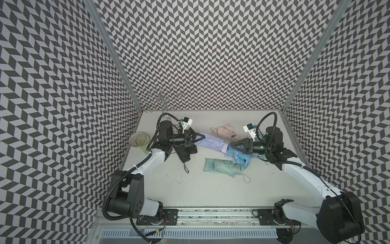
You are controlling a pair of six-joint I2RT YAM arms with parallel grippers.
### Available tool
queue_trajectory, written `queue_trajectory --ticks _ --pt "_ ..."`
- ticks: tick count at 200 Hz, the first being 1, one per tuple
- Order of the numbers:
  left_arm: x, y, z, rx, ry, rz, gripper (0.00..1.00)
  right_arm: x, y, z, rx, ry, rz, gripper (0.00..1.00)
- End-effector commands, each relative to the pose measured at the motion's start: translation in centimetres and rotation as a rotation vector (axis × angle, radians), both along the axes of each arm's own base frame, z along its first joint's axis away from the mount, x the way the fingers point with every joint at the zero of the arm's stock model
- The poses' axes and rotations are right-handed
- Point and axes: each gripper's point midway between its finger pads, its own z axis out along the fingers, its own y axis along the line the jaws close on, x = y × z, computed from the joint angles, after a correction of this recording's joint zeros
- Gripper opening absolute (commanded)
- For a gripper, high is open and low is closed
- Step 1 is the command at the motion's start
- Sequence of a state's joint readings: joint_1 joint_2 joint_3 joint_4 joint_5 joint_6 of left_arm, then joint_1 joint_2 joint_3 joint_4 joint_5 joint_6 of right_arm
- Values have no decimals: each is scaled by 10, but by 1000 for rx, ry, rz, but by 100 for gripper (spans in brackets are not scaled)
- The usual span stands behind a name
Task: Take umbrellas out of sleeves
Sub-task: Take out the umbrella from the umbrella sleeve.
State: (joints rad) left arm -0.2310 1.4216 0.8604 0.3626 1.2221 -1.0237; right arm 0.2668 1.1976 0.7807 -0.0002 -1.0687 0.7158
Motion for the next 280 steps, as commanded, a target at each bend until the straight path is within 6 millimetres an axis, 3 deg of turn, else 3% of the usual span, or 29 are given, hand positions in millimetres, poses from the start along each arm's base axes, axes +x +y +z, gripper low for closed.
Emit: queue_trajectory --ticks 1,43,168,209,258,280 --pt "-10 -2 18 -36 -60 -46 0 -8 12 17 46 -60 64 57" --pt "-14 -1 17 -34 -62 -45 0 -17 29 12 36 -47 116 55" --pt "-22 -6 16 -29 -68 -69 0 -29 46 12 71 -43 160 48" --pt "-22 -6 11 -16 -62 -71 0 -28 45 17 80 -58 147 30" --pt "-23 -8 8 -10 -58 -85 0 -22 49 20 94 -62 153 44" --pt "-24 -9 8 -9 -58 -89 0 -20 52 23 100 -72 157 44"
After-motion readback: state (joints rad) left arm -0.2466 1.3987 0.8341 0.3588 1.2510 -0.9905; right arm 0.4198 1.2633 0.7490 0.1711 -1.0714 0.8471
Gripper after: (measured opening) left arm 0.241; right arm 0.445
